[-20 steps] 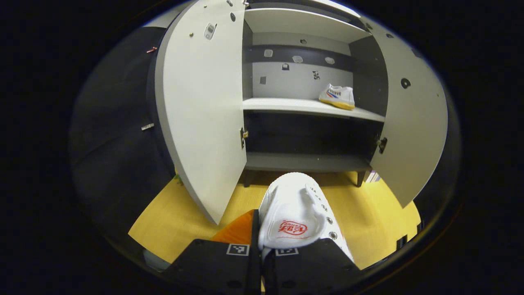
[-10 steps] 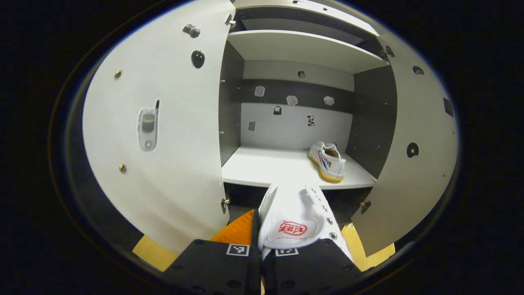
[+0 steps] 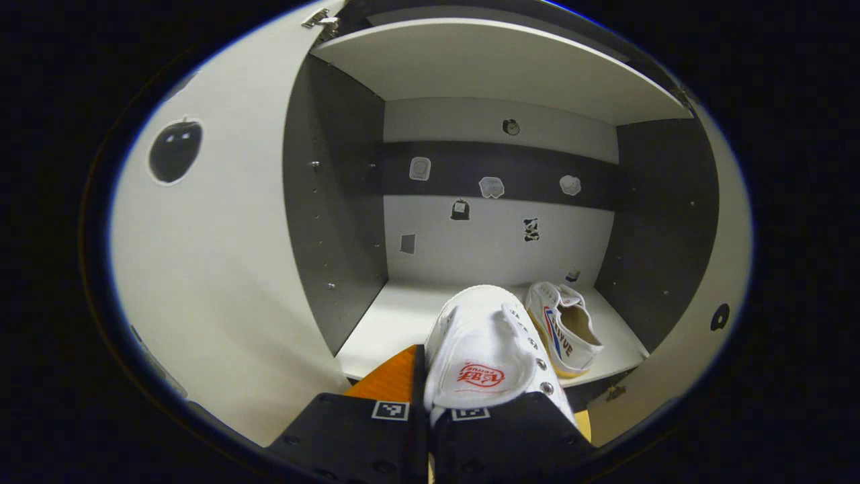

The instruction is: Grab one shoe with the right hand and put it into the shoe cabinet, grab the other shoe with the left hand and put it into the shoe cabinet; then close the right door with the right hand and the left door with the left hand.

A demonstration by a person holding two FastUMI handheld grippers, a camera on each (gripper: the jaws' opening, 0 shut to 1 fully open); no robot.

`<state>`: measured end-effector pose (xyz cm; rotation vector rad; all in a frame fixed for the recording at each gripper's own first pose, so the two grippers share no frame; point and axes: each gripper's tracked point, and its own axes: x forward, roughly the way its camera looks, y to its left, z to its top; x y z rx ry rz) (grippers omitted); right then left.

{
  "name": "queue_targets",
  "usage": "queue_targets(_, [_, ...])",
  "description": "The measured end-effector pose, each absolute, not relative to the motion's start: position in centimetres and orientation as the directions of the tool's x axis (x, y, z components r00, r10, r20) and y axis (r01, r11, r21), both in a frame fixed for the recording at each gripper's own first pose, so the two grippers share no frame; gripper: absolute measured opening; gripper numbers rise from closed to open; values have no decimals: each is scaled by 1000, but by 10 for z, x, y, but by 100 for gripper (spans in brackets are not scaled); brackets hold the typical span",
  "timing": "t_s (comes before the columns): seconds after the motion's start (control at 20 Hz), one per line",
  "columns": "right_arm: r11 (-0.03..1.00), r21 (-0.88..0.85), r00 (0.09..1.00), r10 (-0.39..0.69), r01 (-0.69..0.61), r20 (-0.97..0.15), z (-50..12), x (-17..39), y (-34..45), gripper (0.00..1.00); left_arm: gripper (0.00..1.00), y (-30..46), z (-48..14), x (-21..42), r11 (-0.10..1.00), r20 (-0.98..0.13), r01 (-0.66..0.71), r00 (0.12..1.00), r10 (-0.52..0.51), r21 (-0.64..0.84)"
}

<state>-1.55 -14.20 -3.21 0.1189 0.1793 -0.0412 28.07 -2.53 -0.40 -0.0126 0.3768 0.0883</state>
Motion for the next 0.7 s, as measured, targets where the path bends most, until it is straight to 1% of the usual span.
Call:
queue_targets(0.2, [989,113,982,-71,92,-178,-27,-17,-159,98,9,-24,-16,344,992,-399,-108,908,128,72])
queue_targets(0.35, [988,92,979,-107,125,-174,-24,-18,-172,98,8,-27,-32,383,989,-434,-115,890,143,91])
queue_targets(0.5, [984,84,974,-142,159,-175,-22,-22,-185,98,9,-27,-50,412,986,-467,-118,870,161,121])
queue_targets(0.7, [977,71,965,-184,200,-184,-25,-25,-202,98,8,-21,-62,440,977,-470,-136,860,200,167])
